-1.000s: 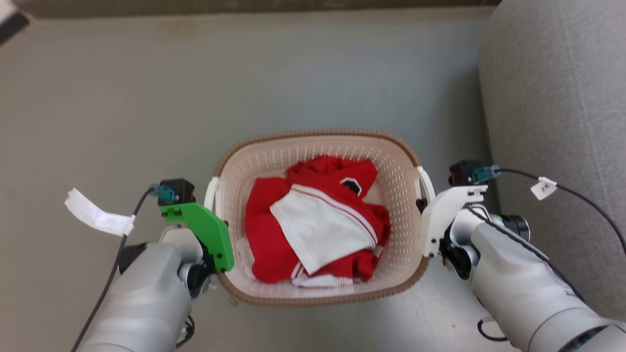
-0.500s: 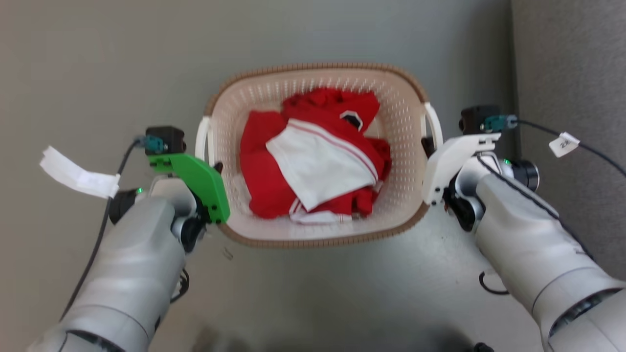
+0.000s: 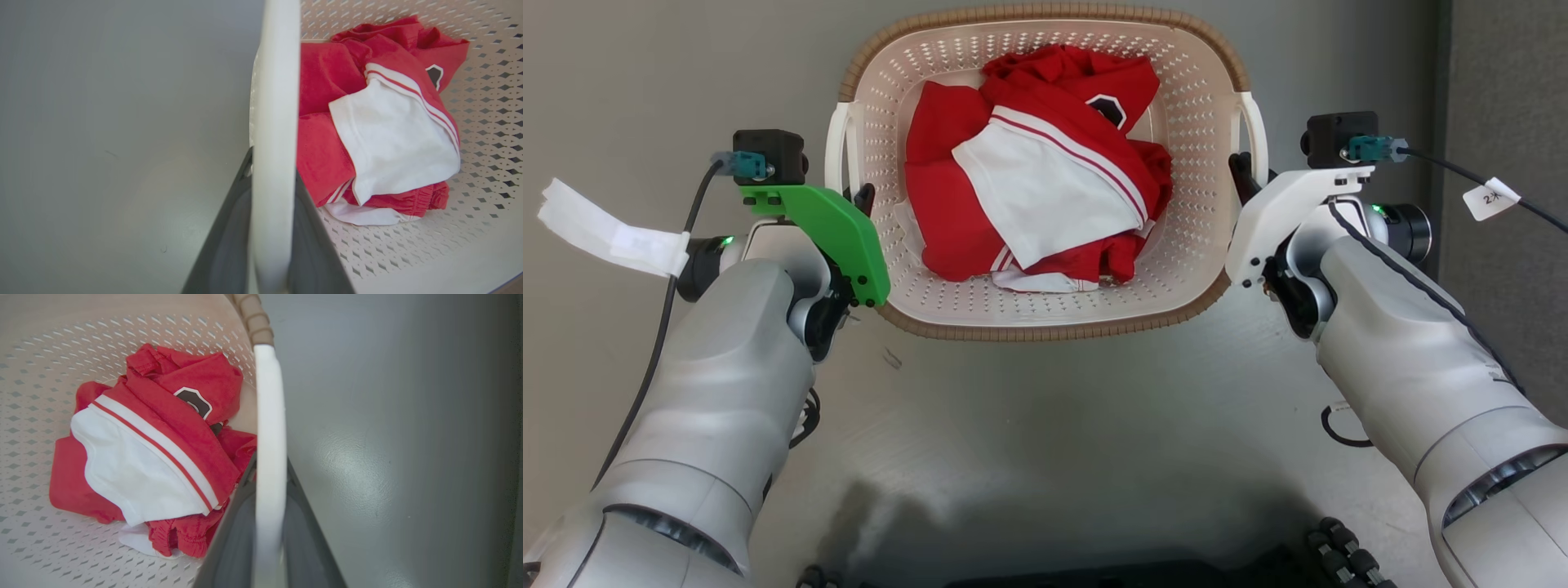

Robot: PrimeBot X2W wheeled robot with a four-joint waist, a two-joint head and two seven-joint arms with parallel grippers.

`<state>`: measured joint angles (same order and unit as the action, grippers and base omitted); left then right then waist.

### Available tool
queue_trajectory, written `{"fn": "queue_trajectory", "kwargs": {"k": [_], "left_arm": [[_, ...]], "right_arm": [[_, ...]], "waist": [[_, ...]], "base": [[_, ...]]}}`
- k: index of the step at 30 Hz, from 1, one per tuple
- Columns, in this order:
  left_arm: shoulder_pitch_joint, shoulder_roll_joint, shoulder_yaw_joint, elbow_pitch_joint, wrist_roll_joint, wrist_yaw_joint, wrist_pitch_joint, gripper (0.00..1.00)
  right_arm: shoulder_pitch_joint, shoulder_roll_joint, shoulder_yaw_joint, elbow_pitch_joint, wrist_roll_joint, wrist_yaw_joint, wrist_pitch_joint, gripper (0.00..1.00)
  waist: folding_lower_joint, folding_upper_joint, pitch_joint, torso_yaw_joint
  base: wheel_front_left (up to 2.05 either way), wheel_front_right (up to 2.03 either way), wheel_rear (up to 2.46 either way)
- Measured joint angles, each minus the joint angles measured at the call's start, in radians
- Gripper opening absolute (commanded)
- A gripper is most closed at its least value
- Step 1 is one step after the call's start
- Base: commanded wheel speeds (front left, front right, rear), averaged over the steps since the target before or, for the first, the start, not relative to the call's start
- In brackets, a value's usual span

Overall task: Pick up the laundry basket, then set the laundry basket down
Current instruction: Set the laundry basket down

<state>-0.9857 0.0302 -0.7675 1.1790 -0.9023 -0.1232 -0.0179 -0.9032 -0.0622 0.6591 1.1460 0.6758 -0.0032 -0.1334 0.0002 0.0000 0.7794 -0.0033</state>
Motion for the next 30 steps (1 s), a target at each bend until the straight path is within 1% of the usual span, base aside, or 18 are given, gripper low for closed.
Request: {"fn": "queue_trajectory", "kwargs": {"k": [11, 13, 24, 26, 30], "left_arm": [[-0.004, -0.007, -0.007, 0.017, 0.001, -0.001, -0.017, 0.00], [-0.004, -0.009, -0.008, 0.021, 0.001, -0.001, -0.018, 0.00], [-0.024, -0.012, -0.017, 0.038, 0.001, -0.002, -0.005, 0.00], [-0.025, -0.012, -0.022, 0.040, 0.001, -0.004, 0.000, 0.00], [-0.025, -0.012, -0.028, 0.042, 0.001, -0.004, 0.008, 0.00]], "right_arm": [[-0.013, 0.005, 0.000, 0.028, 0.000, 0.005, -0.016, 0.00], [-0.013, 0.005, 0.000, 0.033, 0.001, 0.011, -0.016, 0.00], [-0.037, 0.010, 0.008, 0.058, -0.001, 0.015, -0.016, 0.00], [-0.038, 0.011, 0.007, 0.063, 0.000, 0.024, -0.009, 0.00], [-0.039, 0.011, 0.007, 0.068, 0.000, 0.029, -0.007, 0.00]], "waist": [[-0.0001, 0.0000, 0.071, -0.001], [-0.0001, 0.0000, 0.076, 0.000], [-0.0001, 0.0000, 0.091, -0.003], [-0.0001, 0.0000, 0.096, -0.004], [-0.0002, 0.0000, 0.103, -0.005]], "base": [[0.00, 0.00, 0.00], [0.00, 0.00, 0.00], [0.00, 0.00, 0.00], [0.00, 0.00, 0.00], [0.00, 0.00, 0.00]]}}
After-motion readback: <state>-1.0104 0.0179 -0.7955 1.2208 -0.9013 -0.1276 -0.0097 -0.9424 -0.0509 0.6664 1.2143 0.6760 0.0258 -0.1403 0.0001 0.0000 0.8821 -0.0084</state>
